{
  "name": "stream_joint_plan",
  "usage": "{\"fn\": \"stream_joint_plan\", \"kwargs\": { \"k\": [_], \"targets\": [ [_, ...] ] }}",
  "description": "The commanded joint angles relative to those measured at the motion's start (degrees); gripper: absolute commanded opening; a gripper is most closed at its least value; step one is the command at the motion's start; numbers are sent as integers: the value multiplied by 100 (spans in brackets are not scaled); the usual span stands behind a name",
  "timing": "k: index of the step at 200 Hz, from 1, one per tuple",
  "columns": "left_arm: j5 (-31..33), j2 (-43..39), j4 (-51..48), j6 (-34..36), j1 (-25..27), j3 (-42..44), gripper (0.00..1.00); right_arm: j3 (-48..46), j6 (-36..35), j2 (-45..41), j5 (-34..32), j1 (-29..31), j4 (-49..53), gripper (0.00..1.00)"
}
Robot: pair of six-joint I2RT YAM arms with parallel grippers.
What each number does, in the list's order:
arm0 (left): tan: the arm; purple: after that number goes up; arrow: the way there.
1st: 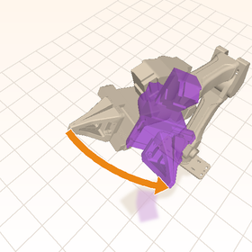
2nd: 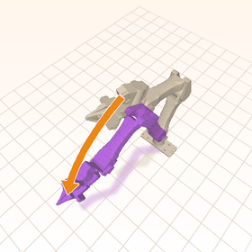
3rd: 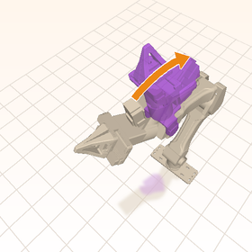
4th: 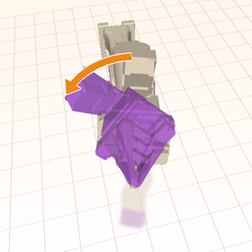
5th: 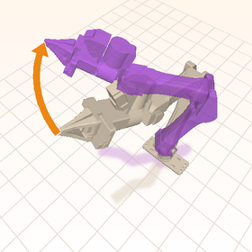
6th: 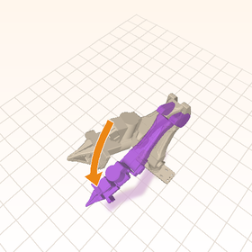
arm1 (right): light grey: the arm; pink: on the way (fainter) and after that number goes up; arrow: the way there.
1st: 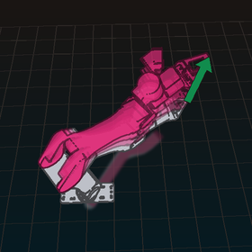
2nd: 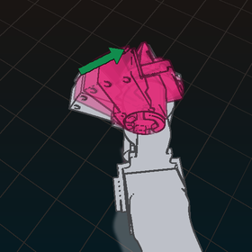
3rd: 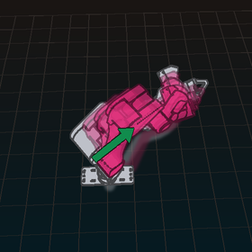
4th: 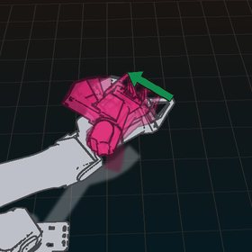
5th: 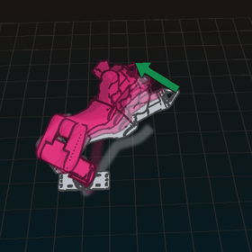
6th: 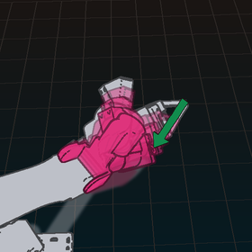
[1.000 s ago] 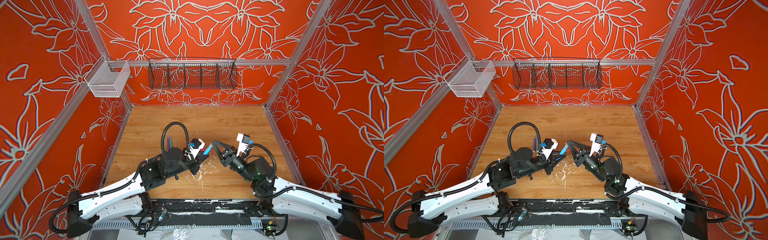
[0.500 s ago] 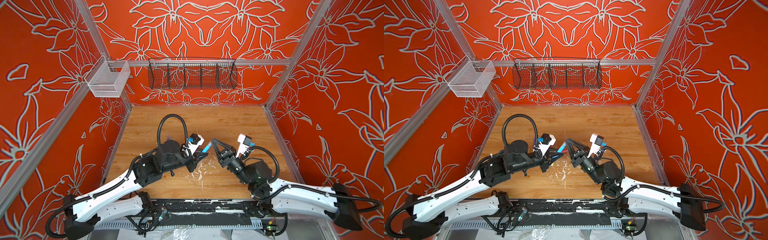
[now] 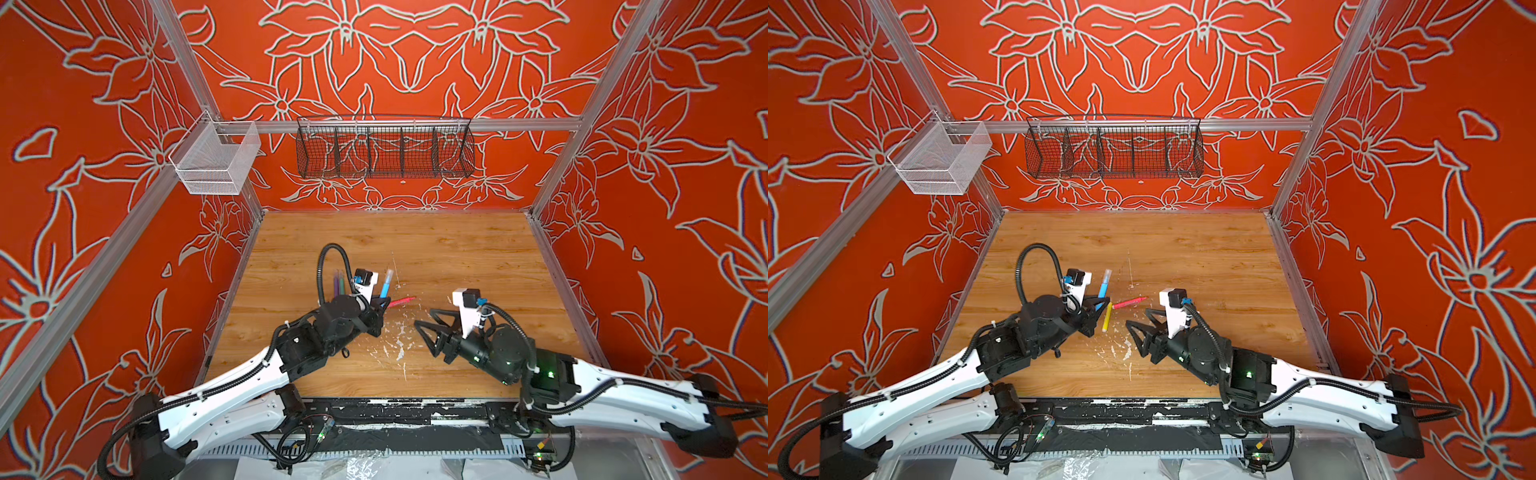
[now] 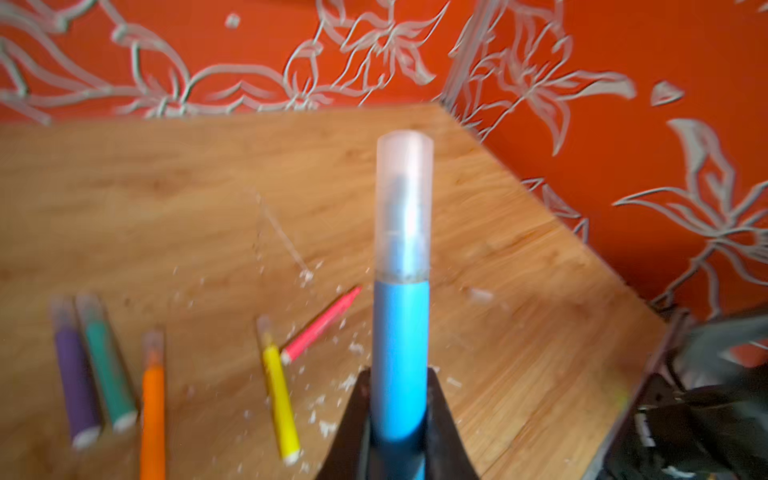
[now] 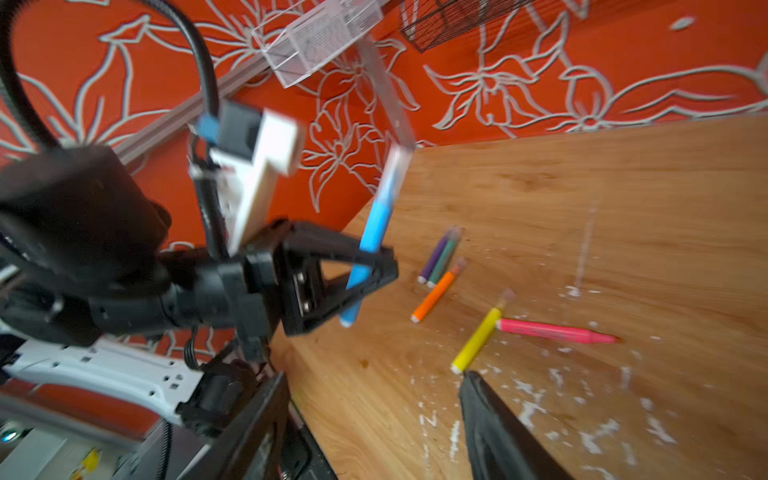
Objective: Insert the pens into the pen caps
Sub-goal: 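Open the right gripper and withdraw it while the left gripper lowers the capped marker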
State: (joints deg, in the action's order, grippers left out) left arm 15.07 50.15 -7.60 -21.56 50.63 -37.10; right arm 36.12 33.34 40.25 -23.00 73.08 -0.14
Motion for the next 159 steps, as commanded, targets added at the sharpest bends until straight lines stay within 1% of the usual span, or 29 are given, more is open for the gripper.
{"fn": "stream_joint_plan", "kwargs": {
  "k": [1,19,27,36,51,63,65,71,84,101,121,135,159],
  "targets": [
    [604,1,-89,-925,-27,521,0,274,-247,-304,-1230,-75,1487,69],
    [686,133,-99,-1067,-132,774,0,241,-238,-520,-1963,-290,2063,74],
    [641,227,-66,-1132,-224,848,0,223,-194,-580,-2136,-435,2283,74],
    [531,349,-13,-1196,-337,913,0,151,-179,-660,-2226,-749,2438,75],
    [406,535,58,-1278,-504,963,0,9,-189,-715,-2036,-1346,2509,76],
    [373,592,88,-1307,-591,946,0,-108,-203,-695,-1603,-2007,2523,76],
    [358,742,91,-1309,-596,947,0,-126,-205,-677,-1554,-2067,2516,76],
    [341,845,100,-1307,-630,933,0,-164,-214,-644,-1408,-2346,2510,76],
    [304,979,100,-1293,-664,886,0,-241,-217,-542,-1297,-2792,2487,75],
    [236,1173,113,-1285,-701,846,0,-387,-276,-419,-1227,-3260,2247,76],
    [233,1384,106,-1306,-729,780,0,-413,-251,-180,-784,-3864,2054,74],
    [257,1469,76,-1303,-739,740,0,-483,-296,-17,-647,-4139,1857,74],
    [245,1574,75,-1299,-760,716,0,-737,-466,159,-676,-4519,1390,73]
  ]
}}
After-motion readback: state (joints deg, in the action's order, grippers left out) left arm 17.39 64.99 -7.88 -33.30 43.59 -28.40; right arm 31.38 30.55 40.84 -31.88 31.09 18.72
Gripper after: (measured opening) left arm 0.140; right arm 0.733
